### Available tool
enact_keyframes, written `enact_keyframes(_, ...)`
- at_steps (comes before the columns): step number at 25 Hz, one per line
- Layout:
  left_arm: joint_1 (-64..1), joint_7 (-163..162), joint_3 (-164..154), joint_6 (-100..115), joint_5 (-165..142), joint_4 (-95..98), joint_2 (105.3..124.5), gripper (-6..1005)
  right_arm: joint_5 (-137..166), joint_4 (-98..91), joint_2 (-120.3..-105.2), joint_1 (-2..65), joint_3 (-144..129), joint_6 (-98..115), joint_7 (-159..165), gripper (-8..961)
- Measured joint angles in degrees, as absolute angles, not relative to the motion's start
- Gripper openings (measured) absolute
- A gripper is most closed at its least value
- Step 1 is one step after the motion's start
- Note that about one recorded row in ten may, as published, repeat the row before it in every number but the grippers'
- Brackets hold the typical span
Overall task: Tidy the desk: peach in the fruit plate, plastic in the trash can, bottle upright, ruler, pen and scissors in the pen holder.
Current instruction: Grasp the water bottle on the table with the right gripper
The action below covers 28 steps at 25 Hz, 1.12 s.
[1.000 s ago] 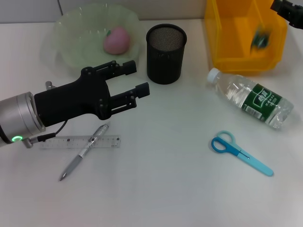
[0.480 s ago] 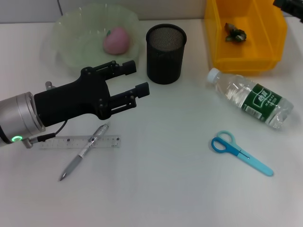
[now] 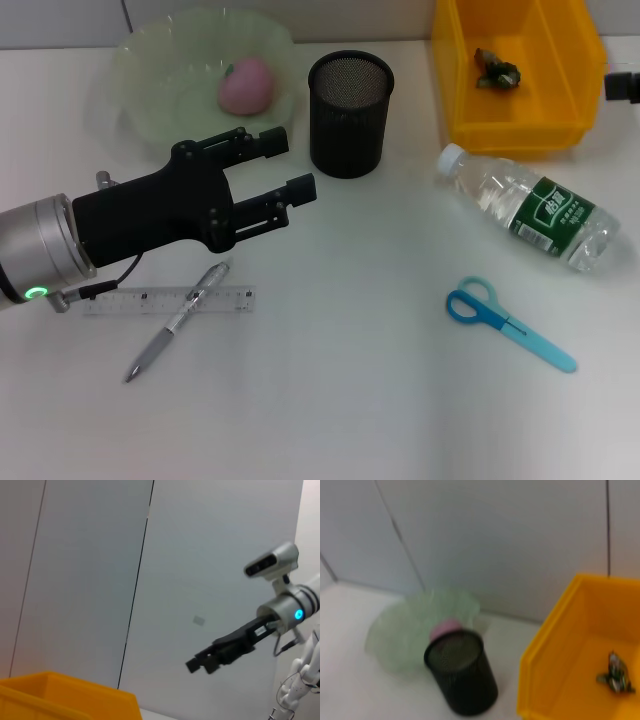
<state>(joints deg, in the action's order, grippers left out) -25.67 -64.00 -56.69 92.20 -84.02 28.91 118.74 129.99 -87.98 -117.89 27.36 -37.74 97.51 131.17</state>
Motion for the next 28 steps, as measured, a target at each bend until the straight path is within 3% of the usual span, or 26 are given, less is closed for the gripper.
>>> enact_keyframes(11, -25.02, -63.98, -57.08, 92.78, -84.02, 28.91, 118.68, 662, 146.99, -82.07, -113.13, 39.38, -40.24, 114.32, 138.51, 779)
enact_keyframes(28, -24.85, -64.16, -57.06, 94.22, -84.12, 28.92, 118.74, 662, 157.28, -80.18, -113.61, 42.77, -49.67, 106.66, 143.57, 780)
